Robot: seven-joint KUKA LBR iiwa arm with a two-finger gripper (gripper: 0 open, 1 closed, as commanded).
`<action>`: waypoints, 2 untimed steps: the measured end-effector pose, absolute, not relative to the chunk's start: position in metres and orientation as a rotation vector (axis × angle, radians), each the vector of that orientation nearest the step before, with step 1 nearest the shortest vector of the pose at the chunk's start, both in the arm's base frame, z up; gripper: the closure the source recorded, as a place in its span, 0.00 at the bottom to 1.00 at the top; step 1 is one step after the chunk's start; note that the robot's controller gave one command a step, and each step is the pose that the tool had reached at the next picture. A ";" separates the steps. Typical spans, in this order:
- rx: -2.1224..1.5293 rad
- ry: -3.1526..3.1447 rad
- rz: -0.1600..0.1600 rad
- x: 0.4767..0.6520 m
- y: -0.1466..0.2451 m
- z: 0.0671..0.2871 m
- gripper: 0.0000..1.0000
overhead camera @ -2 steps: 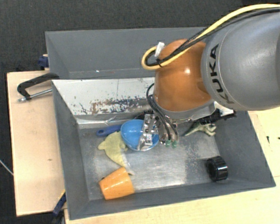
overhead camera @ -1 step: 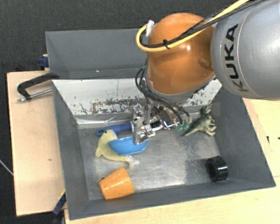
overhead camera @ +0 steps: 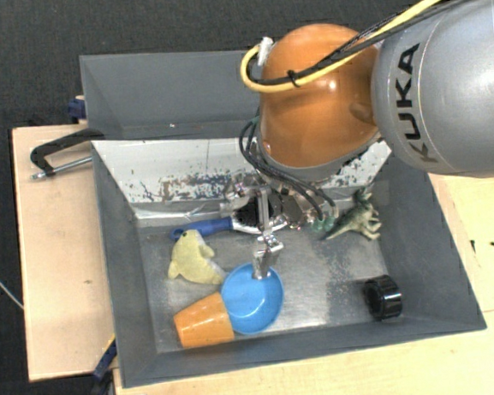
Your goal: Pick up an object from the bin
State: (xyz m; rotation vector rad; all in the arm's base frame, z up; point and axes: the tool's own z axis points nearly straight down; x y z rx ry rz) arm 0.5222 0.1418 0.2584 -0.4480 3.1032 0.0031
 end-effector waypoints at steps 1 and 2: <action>-0.096 3.146 0.000 0.504 0.111 0.096 0.00; -0.095 3.125 0.003 0.510 0.111 0.102 1.00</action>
Offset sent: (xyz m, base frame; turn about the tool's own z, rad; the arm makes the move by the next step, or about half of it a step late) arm -0.0162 -0.0316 -0.1593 0.2257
